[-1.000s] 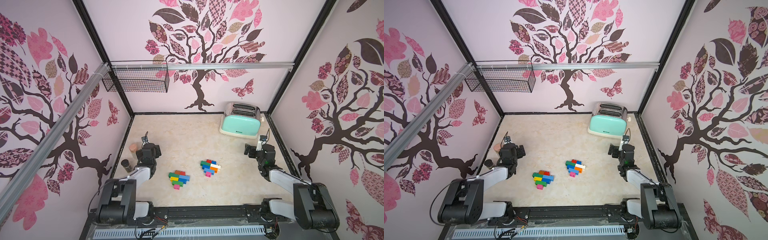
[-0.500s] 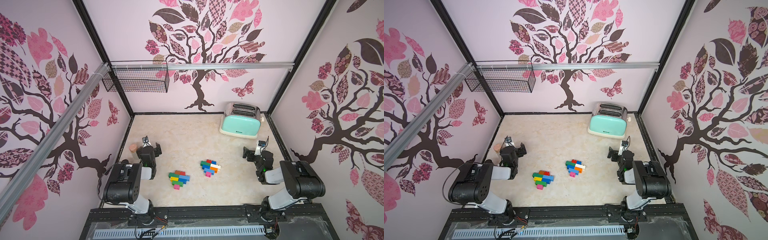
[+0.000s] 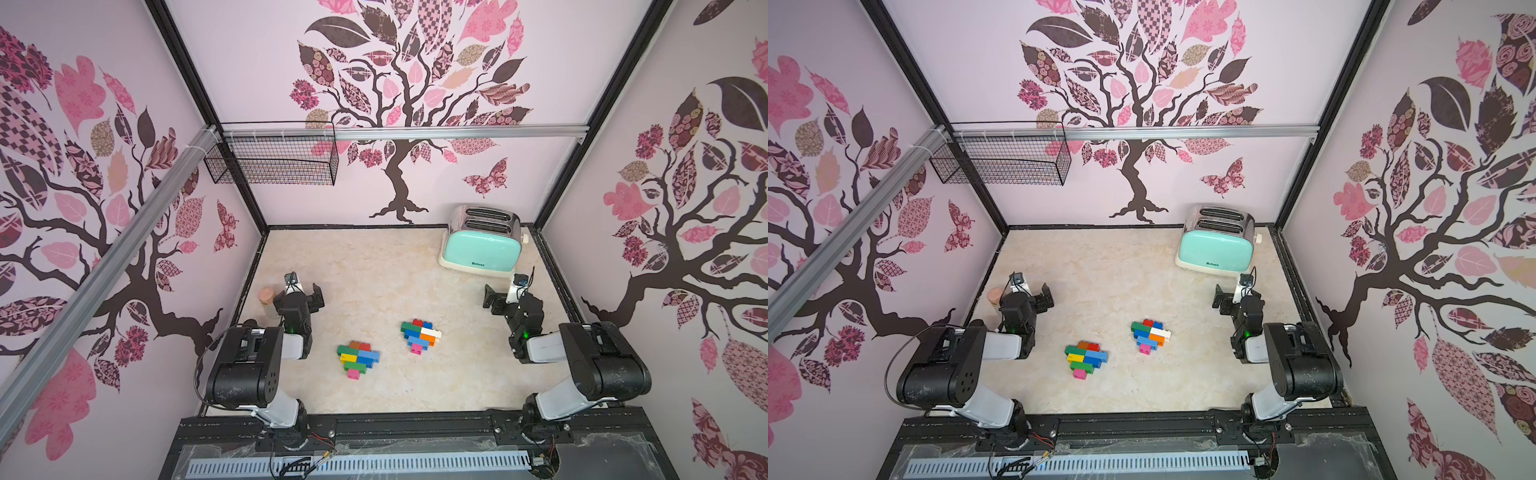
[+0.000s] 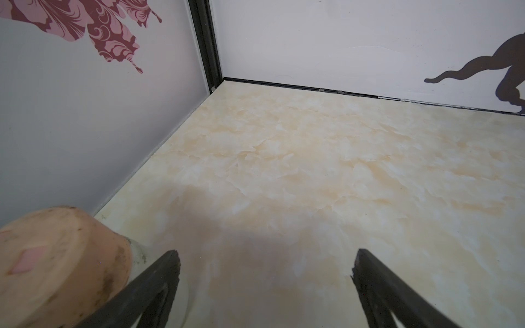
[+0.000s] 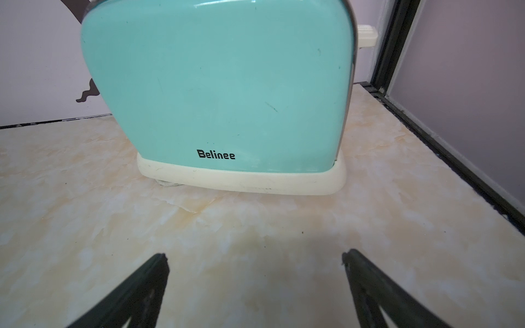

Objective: Assemble a heart with lego
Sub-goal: Reset both arms

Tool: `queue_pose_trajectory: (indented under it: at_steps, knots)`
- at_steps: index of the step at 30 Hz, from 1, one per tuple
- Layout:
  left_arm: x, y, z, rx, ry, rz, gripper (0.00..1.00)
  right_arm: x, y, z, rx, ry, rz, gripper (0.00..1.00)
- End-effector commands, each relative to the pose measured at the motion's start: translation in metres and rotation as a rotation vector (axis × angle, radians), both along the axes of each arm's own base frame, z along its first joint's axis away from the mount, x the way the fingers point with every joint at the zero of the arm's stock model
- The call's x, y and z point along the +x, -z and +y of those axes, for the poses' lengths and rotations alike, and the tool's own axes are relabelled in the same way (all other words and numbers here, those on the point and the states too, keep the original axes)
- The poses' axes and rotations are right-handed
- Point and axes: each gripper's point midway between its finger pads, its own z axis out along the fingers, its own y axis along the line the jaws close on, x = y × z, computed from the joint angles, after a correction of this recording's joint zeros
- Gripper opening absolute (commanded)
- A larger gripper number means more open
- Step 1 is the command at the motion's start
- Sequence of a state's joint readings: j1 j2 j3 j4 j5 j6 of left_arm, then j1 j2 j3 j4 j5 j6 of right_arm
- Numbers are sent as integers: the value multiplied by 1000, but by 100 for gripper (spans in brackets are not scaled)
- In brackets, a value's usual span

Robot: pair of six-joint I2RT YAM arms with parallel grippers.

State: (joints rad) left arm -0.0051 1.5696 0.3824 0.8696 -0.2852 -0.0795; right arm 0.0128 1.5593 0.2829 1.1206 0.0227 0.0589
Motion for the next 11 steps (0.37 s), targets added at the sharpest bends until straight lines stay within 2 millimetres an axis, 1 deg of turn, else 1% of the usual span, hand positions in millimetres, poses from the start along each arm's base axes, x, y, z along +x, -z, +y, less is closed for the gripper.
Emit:
queue_pose_trajectory:
  at_steps: [1,6,11]
  knots:
    - [0,-6,0,-2,3,-24,98,3,-7,-1,-10,6,-15,100]
    - [2,-3,0,-4,2,-8,98,3,-7,-1,-11,6,-15,100]
    - [-1,-6,-2,8,3,-24,98,4,-8,-1,-10,6,-17,100]
